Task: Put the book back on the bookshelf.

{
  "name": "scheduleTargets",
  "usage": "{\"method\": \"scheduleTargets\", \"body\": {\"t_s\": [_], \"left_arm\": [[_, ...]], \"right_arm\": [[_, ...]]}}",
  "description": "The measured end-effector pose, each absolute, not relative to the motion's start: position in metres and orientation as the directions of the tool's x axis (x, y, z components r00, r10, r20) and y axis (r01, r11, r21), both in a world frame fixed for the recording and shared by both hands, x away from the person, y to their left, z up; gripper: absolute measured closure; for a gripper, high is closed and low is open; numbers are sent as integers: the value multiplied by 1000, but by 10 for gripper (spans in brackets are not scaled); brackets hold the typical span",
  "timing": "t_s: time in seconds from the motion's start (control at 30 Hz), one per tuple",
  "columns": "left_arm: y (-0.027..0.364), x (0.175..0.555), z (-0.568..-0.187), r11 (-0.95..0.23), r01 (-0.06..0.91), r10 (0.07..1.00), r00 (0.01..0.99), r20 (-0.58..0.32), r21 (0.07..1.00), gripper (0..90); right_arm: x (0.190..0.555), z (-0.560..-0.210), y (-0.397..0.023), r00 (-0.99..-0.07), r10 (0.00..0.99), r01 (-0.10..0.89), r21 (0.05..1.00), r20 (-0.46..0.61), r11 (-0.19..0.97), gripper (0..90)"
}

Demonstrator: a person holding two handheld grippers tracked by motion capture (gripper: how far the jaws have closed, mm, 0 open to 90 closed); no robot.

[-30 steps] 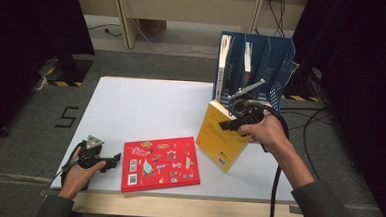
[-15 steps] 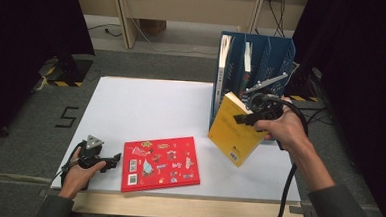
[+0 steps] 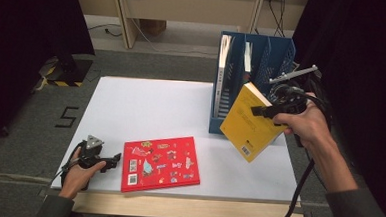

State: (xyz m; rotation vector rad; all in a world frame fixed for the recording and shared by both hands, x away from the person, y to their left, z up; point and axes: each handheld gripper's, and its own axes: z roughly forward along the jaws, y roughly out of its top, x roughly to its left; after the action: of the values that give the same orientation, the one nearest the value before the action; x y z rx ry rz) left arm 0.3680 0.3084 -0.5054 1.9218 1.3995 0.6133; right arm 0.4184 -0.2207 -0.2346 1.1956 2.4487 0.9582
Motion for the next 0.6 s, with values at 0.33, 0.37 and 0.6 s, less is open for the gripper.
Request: {"method": "scheduleTargets", "body": {"t_s": [0.33, 0.37, 0.6], "left_arm": [[308, 368, -505, -197, 632, 950, 313, -14, 749, 131], [308, 368, -505, -197, 632, 950, 313, -14, 749, 132], [308, 368, -505, -197, 632, 950, 313, -14, 749, 131]], "right_arm": [[425, -214, -242, -571, 821, 616, 671, 18, 413, 752], [426, -212, -243, -568, 823, 614, 671, 9, 415, 752], [439, -198, -246, -534, 846, 623, 672, -10, 401, 752]]}}
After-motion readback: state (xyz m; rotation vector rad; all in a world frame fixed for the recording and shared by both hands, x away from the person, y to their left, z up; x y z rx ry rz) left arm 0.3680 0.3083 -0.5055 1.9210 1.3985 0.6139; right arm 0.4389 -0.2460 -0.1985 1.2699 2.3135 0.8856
